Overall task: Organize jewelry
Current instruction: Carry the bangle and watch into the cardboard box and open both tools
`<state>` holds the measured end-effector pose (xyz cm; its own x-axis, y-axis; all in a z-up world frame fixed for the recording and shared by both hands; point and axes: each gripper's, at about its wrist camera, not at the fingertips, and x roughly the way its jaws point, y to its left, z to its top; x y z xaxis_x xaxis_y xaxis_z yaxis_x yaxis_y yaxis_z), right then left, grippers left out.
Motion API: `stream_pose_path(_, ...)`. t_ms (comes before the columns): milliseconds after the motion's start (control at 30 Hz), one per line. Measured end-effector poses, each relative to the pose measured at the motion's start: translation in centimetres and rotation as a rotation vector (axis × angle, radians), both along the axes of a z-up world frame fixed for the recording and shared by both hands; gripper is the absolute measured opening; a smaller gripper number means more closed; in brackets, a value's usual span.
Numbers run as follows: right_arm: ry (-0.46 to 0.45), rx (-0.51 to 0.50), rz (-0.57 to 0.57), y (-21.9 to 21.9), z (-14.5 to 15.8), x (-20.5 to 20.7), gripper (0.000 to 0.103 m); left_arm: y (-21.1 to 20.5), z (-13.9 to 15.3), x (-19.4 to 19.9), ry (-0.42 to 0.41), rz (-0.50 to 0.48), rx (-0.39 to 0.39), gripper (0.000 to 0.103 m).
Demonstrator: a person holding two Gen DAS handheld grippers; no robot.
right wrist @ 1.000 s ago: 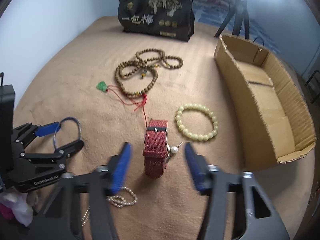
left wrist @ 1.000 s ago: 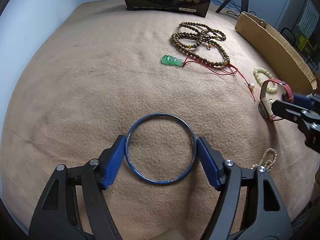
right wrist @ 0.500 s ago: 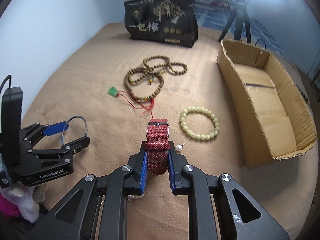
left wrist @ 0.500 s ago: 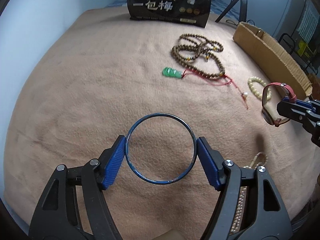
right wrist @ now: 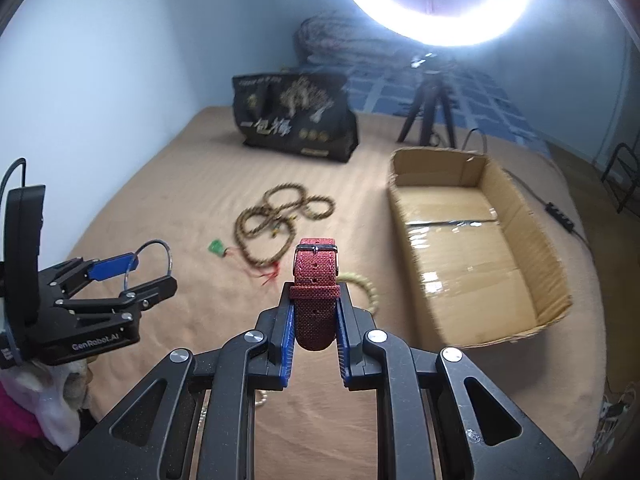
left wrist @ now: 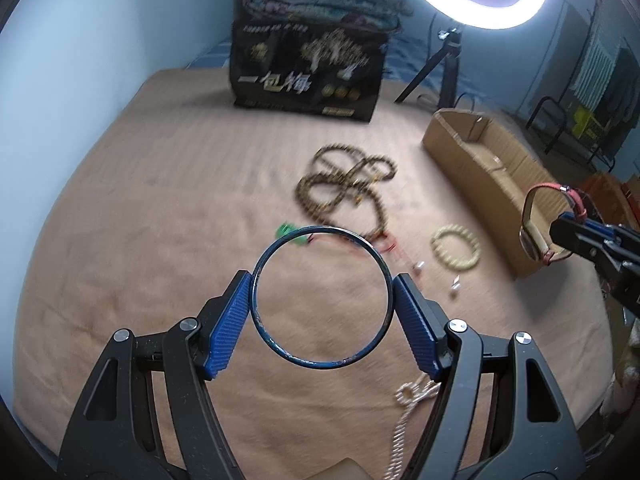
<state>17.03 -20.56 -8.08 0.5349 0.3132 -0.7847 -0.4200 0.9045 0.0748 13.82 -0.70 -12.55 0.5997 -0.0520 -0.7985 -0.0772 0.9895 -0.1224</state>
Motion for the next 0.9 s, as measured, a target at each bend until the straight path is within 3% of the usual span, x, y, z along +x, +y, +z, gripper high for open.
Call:
stream_pose_path(467,-0.048,0.009,-0.163,-6.7,2.2,3.1,0.016,-5.9,4.7,6.1,-0.09,-0.117,0.002,0.073)
stream_pose_path(900,-0.022,-0.02,-0.27,-12.3,0.3,5.9,0.016,-11.9,3.9,13.4,-0.09,-0.188,-0.017,0.073)
